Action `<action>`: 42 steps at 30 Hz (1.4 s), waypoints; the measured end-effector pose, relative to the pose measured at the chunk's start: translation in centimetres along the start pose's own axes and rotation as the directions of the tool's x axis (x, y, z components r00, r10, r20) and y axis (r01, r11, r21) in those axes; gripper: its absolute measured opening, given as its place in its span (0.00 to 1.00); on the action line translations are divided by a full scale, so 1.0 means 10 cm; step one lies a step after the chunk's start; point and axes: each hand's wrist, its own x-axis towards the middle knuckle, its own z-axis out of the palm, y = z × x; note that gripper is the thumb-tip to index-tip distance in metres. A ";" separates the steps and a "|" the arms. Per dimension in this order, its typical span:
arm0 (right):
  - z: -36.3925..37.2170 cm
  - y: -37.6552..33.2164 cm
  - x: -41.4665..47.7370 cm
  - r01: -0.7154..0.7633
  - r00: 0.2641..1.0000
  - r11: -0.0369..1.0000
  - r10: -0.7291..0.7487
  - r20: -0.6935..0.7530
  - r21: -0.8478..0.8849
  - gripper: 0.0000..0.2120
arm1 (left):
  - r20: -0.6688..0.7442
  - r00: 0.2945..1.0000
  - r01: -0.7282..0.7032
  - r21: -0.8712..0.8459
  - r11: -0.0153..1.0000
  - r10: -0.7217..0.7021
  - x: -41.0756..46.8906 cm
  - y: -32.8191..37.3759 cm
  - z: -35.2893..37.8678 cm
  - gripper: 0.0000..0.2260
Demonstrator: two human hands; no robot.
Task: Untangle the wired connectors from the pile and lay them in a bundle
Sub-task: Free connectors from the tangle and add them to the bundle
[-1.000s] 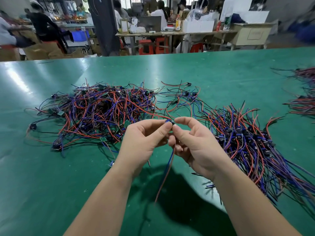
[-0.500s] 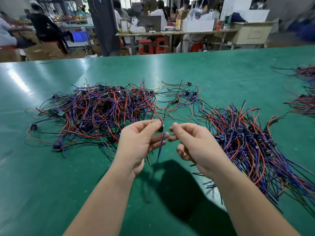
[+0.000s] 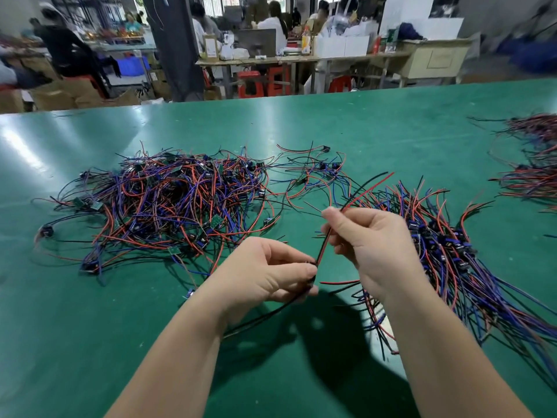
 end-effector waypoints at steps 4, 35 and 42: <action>-0.11 -0.14 0.04 0.018 0.992 0.994 -0.005 -0.123 0.109 0.10 | 0.142 0.987 0.068 0.086 0.994 -0.080 -0.05 0.01 -0.01 0.07; 0.15 -0.02 -0.12 -0.232 0.937 0.930 0.135 0.321 0.285 0.06 | -0.260 0.756 -0.633 -0.056 0.772 0.601 0.03 0.03 0.11 0.07; 0.07 -0.11 -0.08 -0.224 0.953 0.935 0.152 0.261 0.274 0.07 | -0.112 0.768 -0.600 0.214 0.771 0.630 0.04 -0.05 0.12 0.10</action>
